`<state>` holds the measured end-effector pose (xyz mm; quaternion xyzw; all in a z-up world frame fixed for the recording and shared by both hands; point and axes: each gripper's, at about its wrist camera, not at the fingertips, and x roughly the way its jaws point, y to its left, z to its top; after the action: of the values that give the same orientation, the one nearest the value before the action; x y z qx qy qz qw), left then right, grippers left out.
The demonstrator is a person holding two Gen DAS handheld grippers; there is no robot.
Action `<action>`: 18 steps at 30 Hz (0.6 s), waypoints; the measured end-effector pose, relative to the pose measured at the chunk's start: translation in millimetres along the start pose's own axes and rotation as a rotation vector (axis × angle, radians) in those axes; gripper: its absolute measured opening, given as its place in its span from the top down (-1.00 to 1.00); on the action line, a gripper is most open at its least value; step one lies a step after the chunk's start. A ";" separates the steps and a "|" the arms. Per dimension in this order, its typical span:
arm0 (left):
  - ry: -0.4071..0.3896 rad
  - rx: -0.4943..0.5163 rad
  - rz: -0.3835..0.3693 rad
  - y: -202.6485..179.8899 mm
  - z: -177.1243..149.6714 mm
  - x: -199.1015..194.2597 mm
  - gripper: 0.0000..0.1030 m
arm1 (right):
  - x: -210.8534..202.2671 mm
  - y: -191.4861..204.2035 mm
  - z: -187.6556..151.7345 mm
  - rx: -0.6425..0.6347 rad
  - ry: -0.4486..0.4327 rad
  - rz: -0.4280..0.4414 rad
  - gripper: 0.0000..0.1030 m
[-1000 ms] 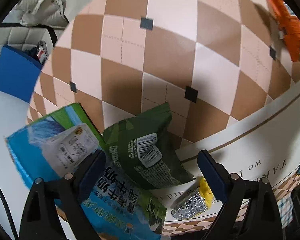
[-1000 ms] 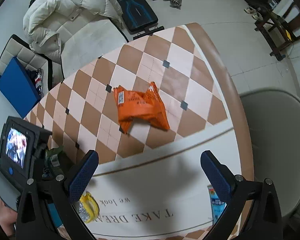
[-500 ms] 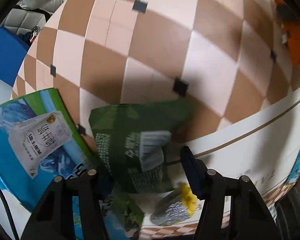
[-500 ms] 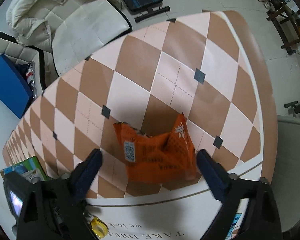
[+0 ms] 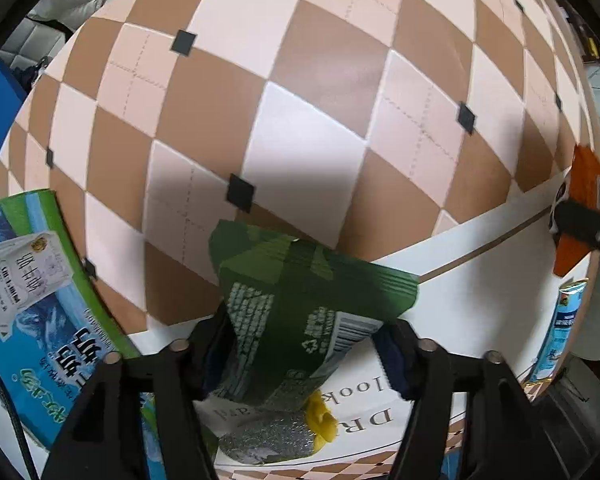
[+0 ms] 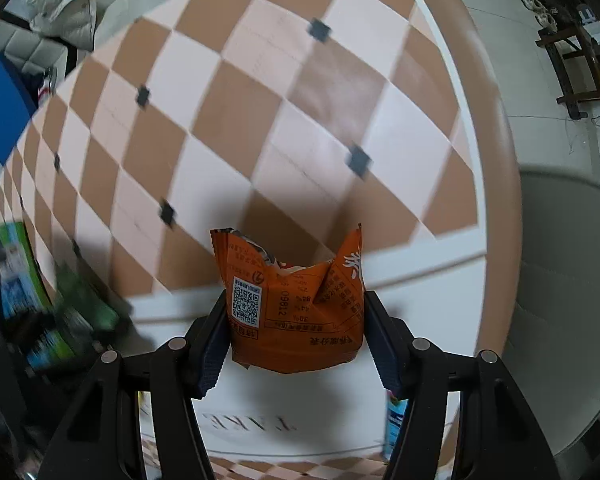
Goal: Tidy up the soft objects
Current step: 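Grasp the green bag with left gripper while right grasps the orange snack bag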
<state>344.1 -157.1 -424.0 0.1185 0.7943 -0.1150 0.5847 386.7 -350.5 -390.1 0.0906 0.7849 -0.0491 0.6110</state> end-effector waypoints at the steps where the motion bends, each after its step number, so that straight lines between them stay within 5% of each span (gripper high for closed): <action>1: 0.001 -0.002 0.001 -0.4 -1.6 1.3 -0.25 | 0.6 -1.9 -4.6 -0.006 -0.002 -0.002 -0.27; 4: 0.015 0.000 -0.005 0.2 -2.1 2.7 -0.30 | -2.6 -5.6 -10.6 -0.006 -0.020 0.030 -0.37; 8: -0.033 -0.038 -0.020 3.8 24.4 -4.9 -0.31 | -14.7 -11.8 -12.1 0.005 -0.044 0.064 -0.83; 13: 0.022 0.005 -0.046 5.4 15.2 2.2 -0.31 | -24.8 -23.8 -11.4 0.000 -0.062 0.066 -0.84; 18: -0.001 0.112 0.066 -0.9 3.1 6.2 -0.30 | -30.2 -24.5 1.8 -0.027 -0.072 0.067 -0.84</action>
<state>344.8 -158.6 -430.8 0.1773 0.7820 -0.1401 0.5809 390.6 -377.2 -362.1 0.1066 0.7596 -0.0212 0.6412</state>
